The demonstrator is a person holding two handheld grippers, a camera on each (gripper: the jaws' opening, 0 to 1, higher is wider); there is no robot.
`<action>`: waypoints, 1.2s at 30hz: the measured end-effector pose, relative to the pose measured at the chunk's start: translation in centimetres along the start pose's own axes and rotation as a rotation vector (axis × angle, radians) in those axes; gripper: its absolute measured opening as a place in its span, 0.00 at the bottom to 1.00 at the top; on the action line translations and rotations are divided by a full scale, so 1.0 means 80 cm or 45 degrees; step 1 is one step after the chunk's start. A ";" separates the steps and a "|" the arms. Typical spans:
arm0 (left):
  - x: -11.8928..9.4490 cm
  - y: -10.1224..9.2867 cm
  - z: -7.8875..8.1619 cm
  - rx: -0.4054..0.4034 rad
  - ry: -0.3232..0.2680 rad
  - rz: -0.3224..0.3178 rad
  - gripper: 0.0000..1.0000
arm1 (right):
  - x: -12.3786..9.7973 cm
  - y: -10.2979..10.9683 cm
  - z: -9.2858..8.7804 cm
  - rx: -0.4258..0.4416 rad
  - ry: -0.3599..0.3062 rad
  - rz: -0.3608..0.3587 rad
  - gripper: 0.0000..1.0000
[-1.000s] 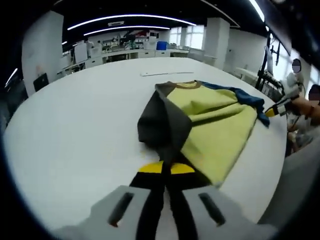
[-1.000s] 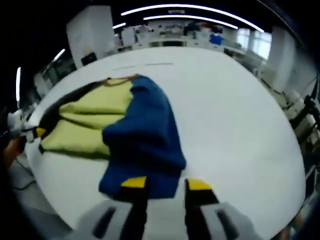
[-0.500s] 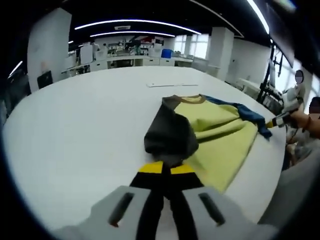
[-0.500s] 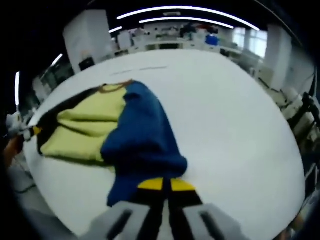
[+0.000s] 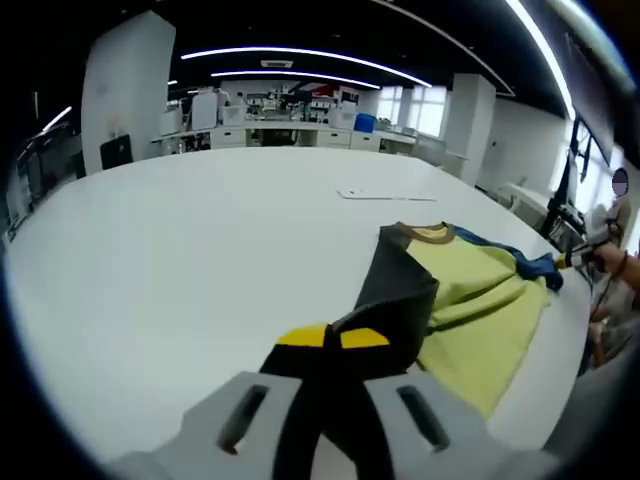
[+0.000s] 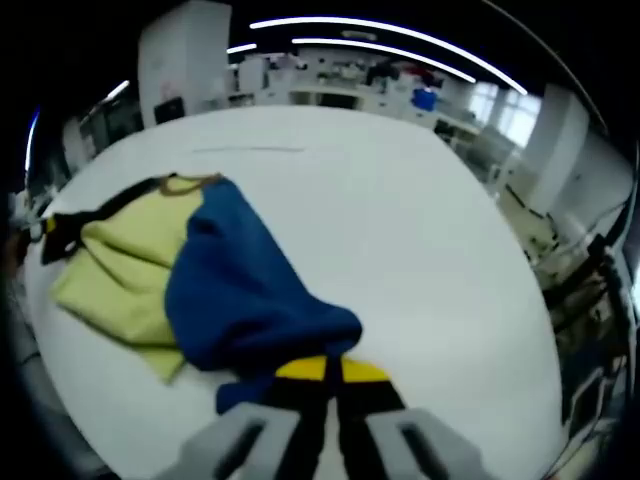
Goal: Fold the garment on the visible template until the final outline fits inside the template.
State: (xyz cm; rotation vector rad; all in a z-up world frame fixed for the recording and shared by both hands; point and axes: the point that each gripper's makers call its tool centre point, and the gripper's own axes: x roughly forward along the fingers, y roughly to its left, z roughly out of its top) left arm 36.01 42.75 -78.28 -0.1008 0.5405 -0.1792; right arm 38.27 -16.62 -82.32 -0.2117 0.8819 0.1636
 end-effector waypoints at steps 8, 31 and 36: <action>0.013 0.050 0.008 -0.058 -0.005 0.097 0.00 | 0.019 -0.046 0.009 -0.060 0.036 -0.075 0.00; 0.050 0.132 -0.009 0.007 0.210 0.269 0.00 | 0.065 -0.114 0.046 -0.089 0.130 -0.130 0.00; 0.041 0.139 -0.015 -0.016 0.235 0.291 0.00 | 0.069 -0.118 0.046 -0.103 0.173 -0.117 0.00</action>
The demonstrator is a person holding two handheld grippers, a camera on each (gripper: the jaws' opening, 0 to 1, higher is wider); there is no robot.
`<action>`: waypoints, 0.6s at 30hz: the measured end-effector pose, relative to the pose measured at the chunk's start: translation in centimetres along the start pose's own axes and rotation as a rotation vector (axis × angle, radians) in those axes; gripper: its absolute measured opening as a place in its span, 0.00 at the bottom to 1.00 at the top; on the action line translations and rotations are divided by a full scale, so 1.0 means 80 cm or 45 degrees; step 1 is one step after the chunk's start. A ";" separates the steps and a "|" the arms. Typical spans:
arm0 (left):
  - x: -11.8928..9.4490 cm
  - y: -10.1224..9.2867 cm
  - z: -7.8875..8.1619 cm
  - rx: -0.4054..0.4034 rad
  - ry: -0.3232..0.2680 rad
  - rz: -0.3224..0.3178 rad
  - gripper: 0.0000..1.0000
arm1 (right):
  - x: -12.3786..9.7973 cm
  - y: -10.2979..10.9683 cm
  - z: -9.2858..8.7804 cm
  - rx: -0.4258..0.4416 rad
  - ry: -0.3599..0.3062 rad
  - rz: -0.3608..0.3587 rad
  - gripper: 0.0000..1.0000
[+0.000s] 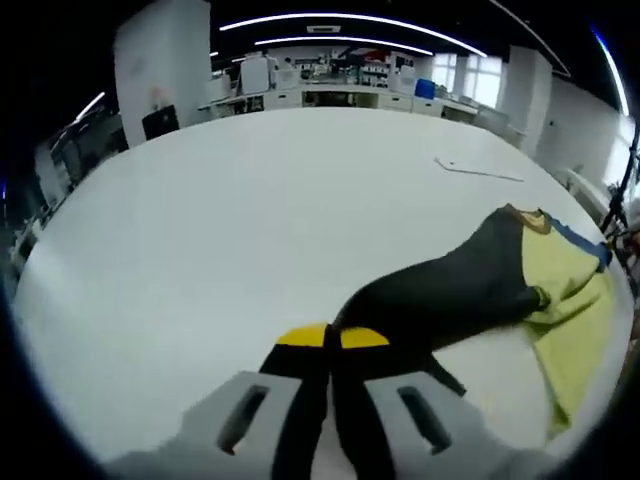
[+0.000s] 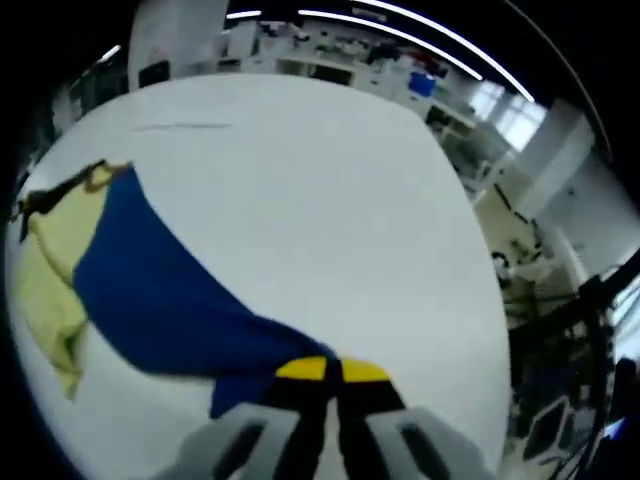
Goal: Fold the garment on the visible template until the final outline fits inside the template.
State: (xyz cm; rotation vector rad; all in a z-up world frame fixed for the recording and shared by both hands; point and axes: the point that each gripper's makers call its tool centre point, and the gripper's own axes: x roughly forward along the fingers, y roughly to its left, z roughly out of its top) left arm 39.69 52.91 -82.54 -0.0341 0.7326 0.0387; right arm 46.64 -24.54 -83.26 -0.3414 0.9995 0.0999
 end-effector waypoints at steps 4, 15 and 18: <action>0.000 0.008 -0.009 -0.007 0.036 0.021 0.00 | 0.002 -0.002 -0.004 0.015 0.024 0.005 0.00; -0.004 0.000 -0.014 0.019 0.067 0.023 0.33 | -0.008 0.007 0.008 0.155 -0.049 0.106 0.24; -0.011 -0.008 -0.001 0.008 0.034 0.005 0.44 | -0.023 0.016 0.013 0.173 -0.079 0.144 0.38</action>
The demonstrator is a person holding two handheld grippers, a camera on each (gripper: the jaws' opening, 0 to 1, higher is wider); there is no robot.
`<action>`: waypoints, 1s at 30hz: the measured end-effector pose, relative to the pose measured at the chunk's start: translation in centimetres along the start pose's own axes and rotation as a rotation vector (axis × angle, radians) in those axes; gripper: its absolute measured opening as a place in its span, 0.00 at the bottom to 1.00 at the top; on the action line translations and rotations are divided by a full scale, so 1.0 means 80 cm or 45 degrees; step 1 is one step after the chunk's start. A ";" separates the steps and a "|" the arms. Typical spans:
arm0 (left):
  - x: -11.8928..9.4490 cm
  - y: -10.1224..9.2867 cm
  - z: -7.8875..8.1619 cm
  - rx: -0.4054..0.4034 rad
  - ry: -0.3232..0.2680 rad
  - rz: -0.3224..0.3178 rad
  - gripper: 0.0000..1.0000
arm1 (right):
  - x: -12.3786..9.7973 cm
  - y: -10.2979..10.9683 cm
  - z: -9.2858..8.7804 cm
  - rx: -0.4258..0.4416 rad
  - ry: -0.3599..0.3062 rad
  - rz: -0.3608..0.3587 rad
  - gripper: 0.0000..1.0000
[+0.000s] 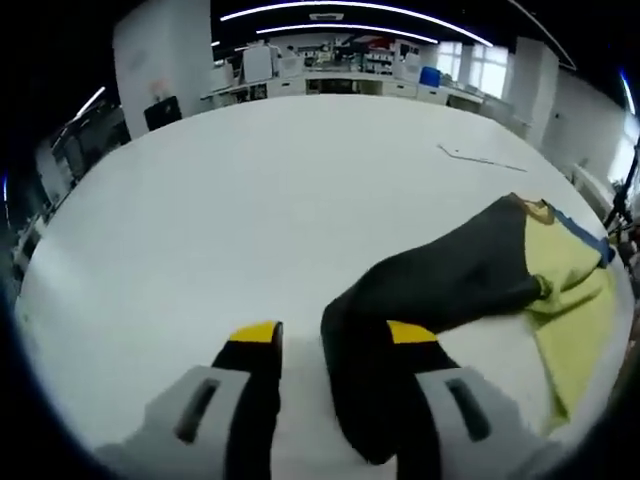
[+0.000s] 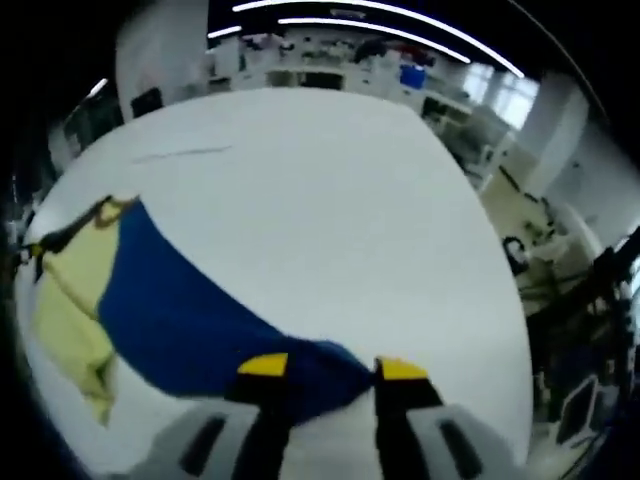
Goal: Fold the garment on the visible template until the final outline fits inside the template.
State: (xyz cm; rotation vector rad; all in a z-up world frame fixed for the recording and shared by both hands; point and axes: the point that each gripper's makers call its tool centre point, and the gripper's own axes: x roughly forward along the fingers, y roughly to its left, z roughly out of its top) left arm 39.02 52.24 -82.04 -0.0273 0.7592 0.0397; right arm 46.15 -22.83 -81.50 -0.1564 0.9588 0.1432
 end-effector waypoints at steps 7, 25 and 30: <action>-0.008 -0.026 0.018 0.024 -0.040 -0.051 0.60 | 0.000 0.026 0.025 -0.037 -0.094 0.106 0.58; -0.040 -0.128 0.047 0.187 -0.179 -0.303 0.70 | -0.030 0.160 0.036 -0.158 -0.188 0.414 0.89; -0.062 -0.162 0.034 0.222 -0.208 -0.368 0.71 | -0.047 0.189 0.016 -0.174 -0.185 0.462 0.88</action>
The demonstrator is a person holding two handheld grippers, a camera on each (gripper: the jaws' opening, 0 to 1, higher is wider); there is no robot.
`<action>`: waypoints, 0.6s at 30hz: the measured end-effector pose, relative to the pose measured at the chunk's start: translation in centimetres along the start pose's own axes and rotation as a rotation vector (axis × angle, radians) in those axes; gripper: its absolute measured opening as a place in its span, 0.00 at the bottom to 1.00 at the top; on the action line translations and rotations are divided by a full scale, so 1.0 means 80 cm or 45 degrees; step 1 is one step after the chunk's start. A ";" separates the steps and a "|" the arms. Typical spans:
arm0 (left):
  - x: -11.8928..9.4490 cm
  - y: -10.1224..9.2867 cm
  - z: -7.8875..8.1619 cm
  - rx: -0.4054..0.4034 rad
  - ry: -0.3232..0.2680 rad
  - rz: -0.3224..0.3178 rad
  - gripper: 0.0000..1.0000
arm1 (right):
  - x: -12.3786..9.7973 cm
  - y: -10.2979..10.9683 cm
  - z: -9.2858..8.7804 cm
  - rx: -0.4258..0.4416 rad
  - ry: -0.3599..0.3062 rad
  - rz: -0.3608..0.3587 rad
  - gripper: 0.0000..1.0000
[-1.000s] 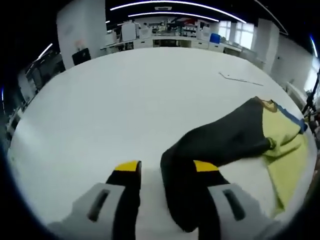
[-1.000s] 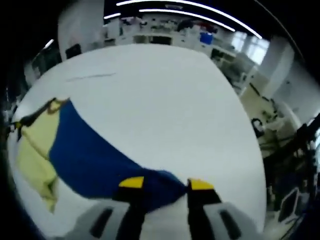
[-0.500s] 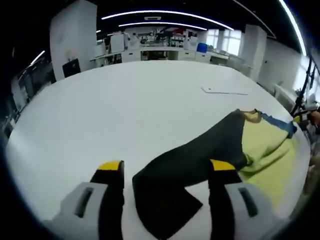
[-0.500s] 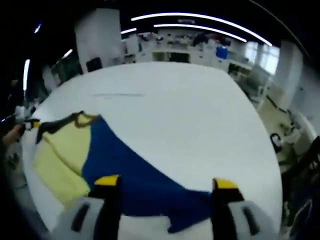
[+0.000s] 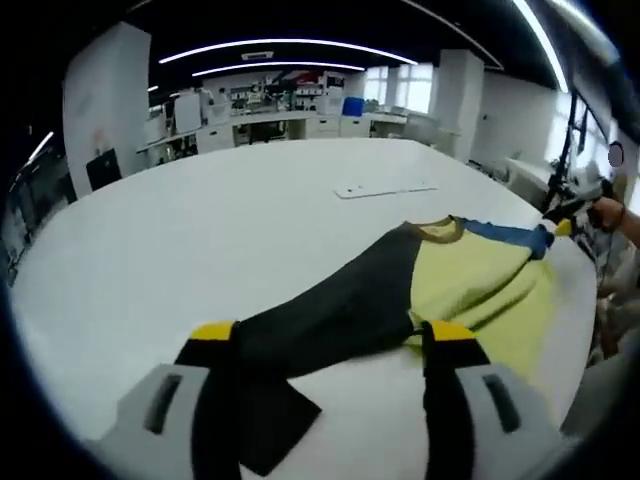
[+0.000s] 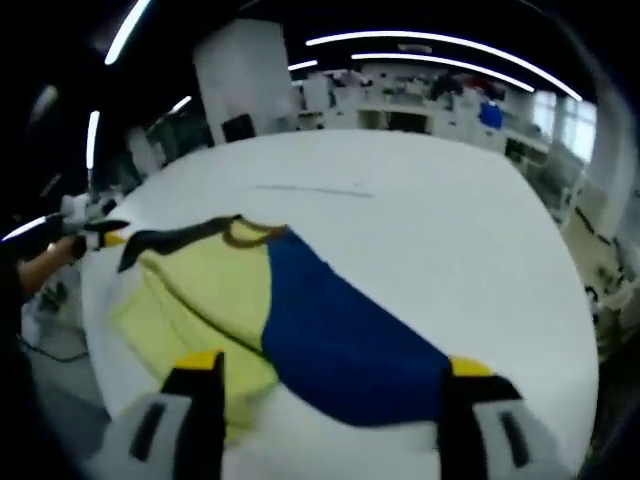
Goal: Fold the garment on the visible template until the final outline fits inside the template.
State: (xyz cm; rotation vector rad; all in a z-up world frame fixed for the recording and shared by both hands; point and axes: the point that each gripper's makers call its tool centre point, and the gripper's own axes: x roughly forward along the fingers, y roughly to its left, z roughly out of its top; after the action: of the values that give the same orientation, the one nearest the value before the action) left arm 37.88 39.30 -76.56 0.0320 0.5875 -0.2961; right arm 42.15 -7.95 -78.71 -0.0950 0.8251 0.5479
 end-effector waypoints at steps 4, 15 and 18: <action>-0.011 -0.029 -0.012 0.023 0.002 -0.055 0.71 | -0.002 0.025 -0.020 -0.004 0.038 0.036 0.85; -0.045 -0.081 -0.040 0.009 -0.061 -0.236 0.73 | -0.004 0.058 -0.062 -0.019 0.054 0.006 0.76; -0.050 -0.089 -0.051 0.035 -0.060 -0.261 0.72 | -0.003 0.064 -0.074 -0.032 0.054 -0.016 0.73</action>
State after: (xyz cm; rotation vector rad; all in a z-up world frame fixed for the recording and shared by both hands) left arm 30.48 34.00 -77.32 -0.0091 0.5405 -0.5024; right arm 35.52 -5.39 -81.89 -0.1350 0.8585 0.5463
